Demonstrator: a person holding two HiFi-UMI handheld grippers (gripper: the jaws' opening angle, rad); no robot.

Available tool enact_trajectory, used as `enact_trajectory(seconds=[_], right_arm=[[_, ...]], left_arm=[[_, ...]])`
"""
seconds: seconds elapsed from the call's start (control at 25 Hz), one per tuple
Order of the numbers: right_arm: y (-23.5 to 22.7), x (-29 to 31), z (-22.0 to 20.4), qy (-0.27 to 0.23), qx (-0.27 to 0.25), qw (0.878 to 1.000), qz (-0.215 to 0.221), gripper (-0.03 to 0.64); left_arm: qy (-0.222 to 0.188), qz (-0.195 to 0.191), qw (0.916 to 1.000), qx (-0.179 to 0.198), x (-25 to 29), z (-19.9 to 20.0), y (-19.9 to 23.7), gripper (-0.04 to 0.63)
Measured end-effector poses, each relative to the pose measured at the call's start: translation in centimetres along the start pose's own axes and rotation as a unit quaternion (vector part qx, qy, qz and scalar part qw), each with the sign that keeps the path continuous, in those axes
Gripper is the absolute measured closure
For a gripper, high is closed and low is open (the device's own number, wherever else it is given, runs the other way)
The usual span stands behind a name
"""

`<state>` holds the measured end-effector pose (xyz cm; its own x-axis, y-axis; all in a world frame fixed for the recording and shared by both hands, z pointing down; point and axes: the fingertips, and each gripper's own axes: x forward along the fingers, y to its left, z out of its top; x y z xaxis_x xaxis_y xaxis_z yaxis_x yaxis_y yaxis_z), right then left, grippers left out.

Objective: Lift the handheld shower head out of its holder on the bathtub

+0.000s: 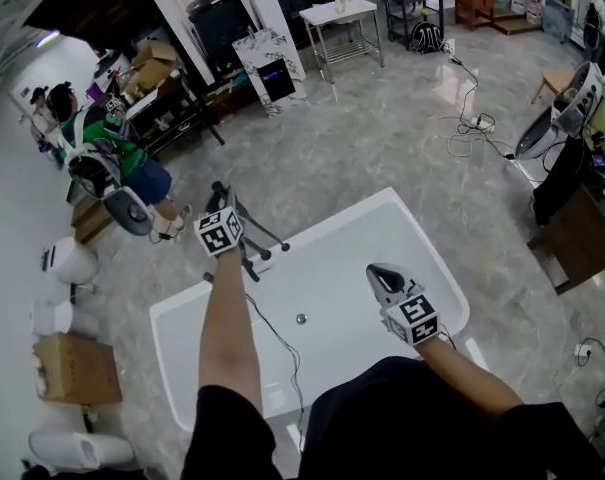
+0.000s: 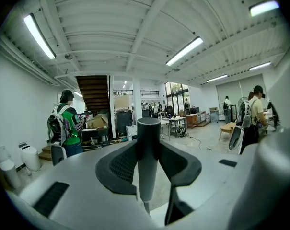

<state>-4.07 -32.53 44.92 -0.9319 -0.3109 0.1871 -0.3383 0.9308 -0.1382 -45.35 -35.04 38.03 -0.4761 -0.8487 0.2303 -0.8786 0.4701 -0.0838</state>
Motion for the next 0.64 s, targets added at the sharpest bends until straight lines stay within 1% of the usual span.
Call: enact_trajectory(seconds=[0.2, 0.48, 0.64], right_arm=[[-0.2, 0.5, 0.3, 0.002, -0.007, 1.0, -0.004, 0.618], [-0.6, 1.2, 0.4, 0.005, -0.014, 1.0, -0.001, 0.618], [-1.3, 1.3, 0.2, 0.008, -0.016, 1.0, -0.007, 0.618]], left_arm=[[0.003, -0.012, 0.9999, -0.001, 1.4, -0.3, -0.4, 0.466], [0.014, -0.01, 0.9998, -0.007, 2.7, -1.6, -0.3, 0.466], [0.015, -0.015, 0.9997, -0.01, 3.9, -2.1, -0.8, 0.466]])
